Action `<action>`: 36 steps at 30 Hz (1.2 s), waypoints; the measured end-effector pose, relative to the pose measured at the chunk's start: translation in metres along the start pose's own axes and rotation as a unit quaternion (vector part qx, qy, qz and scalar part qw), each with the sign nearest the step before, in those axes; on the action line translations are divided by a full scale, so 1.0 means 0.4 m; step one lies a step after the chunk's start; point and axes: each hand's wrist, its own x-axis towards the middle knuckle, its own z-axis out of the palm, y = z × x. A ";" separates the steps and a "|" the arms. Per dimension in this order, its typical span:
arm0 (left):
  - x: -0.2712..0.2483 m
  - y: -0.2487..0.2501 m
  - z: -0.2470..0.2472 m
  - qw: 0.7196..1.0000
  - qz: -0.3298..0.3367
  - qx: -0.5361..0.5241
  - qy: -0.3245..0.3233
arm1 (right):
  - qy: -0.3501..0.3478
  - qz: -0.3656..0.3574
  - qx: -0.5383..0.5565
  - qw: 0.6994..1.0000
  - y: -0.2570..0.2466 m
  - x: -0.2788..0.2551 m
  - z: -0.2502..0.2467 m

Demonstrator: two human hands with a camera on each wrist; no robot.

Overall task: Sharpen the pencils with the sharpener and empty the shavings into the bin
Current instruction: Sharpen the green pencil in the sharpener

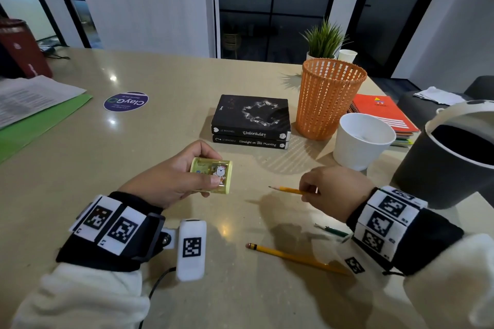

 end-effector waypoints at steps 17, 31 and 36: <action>0.021 -0.049 0.007 0.999 -0.030 0.036 -0.012 | -0.200 0.015 -0.136 0.970 0.015 0.108 0.054; 0.023 -0.041 0.010 0.998 -0.032 0.045 -0.001 | -0.141 -0.001 -0.096 0.985 0.037 0.082 0.037; 0.021 -0.035 0.011 0.999 -0.026 0.026 0.010 | -0.014 -0.009 -0.014 1.000 0.089 0.019 -0.040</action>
